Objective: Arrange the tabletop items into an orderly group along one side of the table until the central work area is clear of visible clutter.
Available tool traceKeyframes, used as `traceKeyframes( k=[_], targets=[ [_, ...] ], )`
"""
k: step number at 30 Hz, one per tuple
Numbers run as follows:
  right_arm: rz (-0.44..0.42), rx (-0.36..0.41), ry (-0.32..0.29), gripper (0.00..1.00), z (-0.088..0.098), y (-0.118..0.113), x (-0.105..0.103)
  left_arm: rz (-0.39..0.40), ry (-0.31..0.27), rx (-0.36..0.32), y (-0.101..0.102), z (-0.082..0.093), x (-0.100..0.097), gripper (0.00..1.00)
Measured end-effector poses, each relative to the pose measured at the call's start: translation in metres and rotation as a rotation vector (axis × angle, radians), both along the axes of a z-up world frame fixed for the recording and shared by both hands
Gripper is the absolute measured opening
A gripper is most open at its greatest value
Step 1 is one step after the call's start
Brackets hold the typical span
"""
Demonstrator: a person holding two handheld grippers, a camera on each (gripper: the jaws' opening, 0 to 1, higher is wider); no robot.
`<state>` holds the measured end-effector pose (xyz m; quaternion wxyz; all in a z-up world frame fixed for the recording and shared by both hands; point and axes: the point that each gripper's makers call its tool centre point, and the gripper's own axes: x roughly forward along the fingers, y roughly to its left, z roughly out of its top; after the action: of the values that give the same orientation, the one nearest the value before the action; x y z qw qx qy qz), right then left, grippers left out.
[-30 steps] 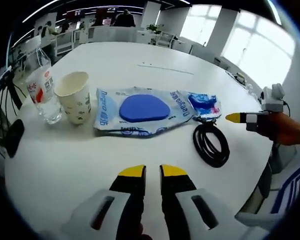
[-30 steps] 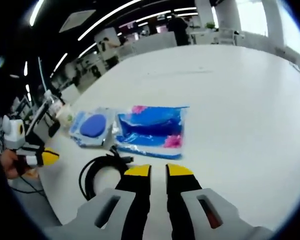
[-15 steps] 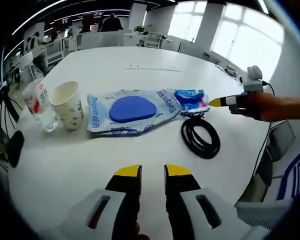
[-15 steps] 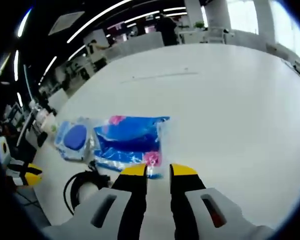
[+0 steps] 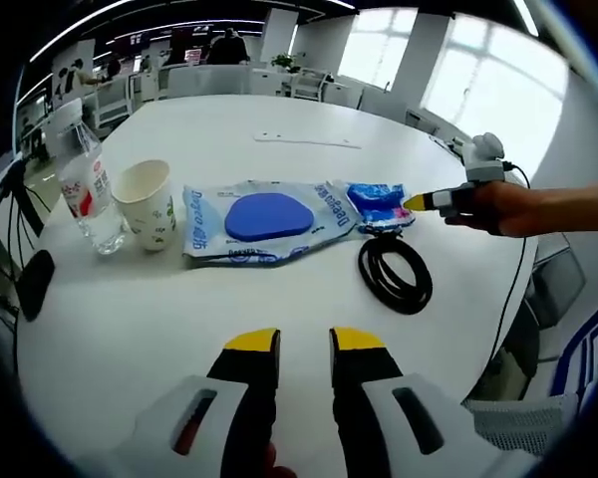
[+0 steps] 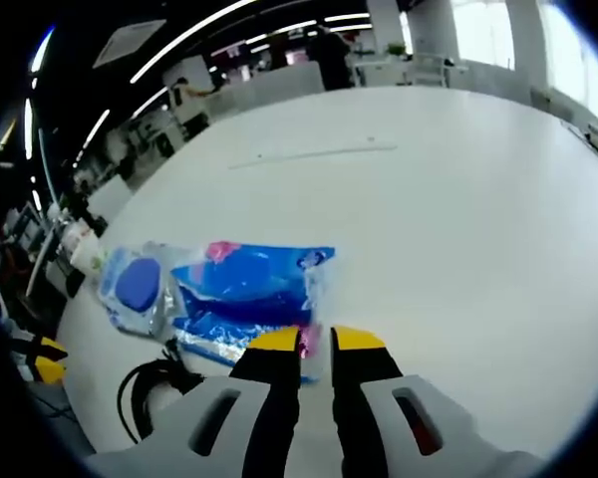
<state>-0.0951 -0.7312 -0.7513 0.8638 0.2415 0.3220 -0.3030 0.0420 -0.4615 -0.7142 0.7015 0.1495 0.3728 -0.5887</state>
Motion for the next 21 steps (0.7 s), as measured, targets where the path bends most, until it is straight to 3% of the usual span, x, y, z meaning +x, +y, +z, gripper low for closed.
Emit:
traceKeyframes(
  k=[21],
  targets=[
    [-0.013,-0.007,-0.007,0.02,0.0,-0.009,-0.022,-0.071,-0.052,-0.02,0.018,0.018,0.001,0.26]
  ],
)
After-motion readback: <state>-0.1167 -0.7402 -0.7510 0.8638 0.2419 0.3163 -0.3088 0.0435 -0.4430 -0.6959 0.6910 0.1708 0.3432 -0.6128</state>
